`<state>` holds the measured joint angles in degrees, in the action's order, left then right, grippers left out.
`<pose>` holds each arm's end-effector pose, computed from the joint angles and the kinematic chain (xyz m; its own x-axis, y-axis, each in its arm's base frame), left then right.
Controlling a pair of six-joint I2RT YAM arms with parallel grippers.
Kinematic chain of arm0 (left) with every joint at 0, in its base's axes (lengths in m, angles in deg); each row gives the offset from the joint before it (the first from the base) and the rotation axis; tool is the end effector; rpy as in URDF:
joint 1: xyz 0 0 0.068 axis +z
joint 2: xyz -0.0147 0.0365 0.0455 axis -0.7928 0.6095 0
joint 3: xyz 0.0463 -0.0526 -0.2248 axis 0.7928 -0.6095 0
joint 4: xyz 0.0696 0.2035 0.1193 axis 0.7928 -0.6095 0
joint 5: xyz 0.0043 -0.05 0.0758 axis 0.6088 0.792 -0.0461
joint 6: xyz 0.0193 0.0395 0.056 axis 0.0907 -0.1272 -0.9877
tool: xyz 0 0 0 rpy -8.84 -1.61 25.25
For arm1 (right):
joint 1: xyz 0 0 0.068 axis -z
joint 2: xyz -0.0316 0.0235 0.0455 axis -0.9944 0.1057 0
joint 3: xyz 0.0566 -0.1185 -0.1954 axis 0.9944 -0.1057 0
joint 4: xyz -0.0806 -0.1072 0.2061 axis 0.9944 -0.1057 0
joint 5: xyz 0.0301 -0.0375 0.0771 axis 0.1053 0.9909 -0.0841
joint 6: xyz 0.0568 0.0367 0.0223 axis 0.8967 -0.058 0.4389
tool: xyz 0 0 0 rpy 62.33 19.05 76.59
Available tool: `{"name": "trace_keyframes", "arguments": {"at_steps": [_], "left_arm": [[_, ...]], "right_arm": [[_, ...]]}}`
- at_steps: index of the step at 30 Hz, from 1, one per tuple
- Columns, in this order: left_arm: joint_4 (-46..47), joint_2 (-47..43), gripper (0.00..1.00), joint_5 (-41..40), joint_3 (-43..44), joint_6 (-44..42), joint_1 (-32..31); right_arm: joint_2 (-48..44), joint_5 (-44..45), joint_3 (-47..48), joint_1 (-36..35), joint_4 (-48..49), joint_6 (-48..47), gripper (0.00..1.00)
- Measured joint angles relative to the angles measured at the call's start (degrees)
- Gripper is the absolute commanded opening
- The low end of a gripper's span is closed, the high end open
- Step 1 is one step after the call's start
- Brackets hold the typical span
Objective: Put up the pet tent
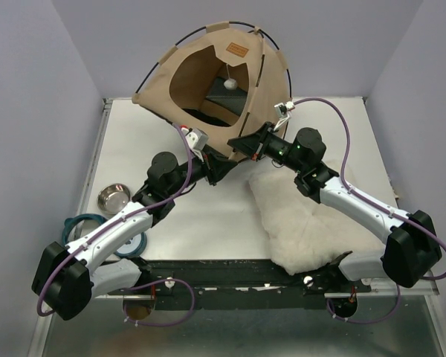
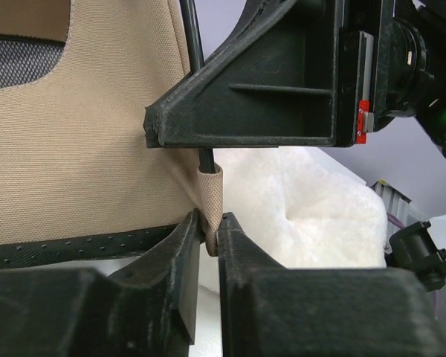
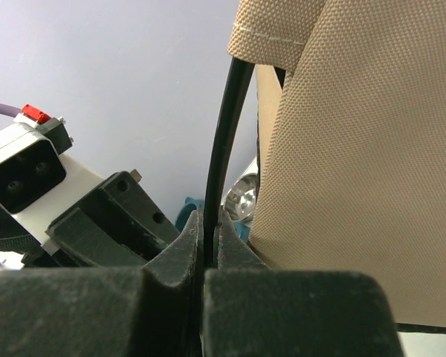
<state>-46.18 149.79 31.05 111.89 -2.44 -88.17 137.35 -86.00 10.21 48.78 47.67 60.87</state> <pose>0.2148 -0.1819 0.2909 -0.3179 -0.2539 -0.9135 0.7888 0.4637 -0.4034 0.2582 0.2088 0.3131 -0.5358 0.4230 -0.7308 -0.6519 0.3428 0.6764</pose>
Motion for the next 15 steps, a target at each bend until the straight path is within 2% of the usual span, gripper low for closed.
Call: {"name": "trace_keyframes", "arguments": {"at_steps": [2,8,12,15], "left_arm": [[0.3,0.1,0.33,-0.2,0.0,0.3,0.0],[1.3,1.5,0.35,-1.1,0.9,1.5,0.0],[1.1,2.9,0.49,-2.3,1.9,2.4,0.0],[0.3,4.0,0.66,-2.4,2.9,2.9,0.0]], "right_arm": [[0.0,0.0,0.0,0.0,-0.1,0.0,0.01],[0.1,-0.2,0.0,0.0,-0.4,-0.1,0.01],[0.1,-0.3,-0.2,0.0,-0.6,-0.5,0.01],[0.1,-0.7,-0.4,0.1,-1.3,-1.6,0.01]]}}
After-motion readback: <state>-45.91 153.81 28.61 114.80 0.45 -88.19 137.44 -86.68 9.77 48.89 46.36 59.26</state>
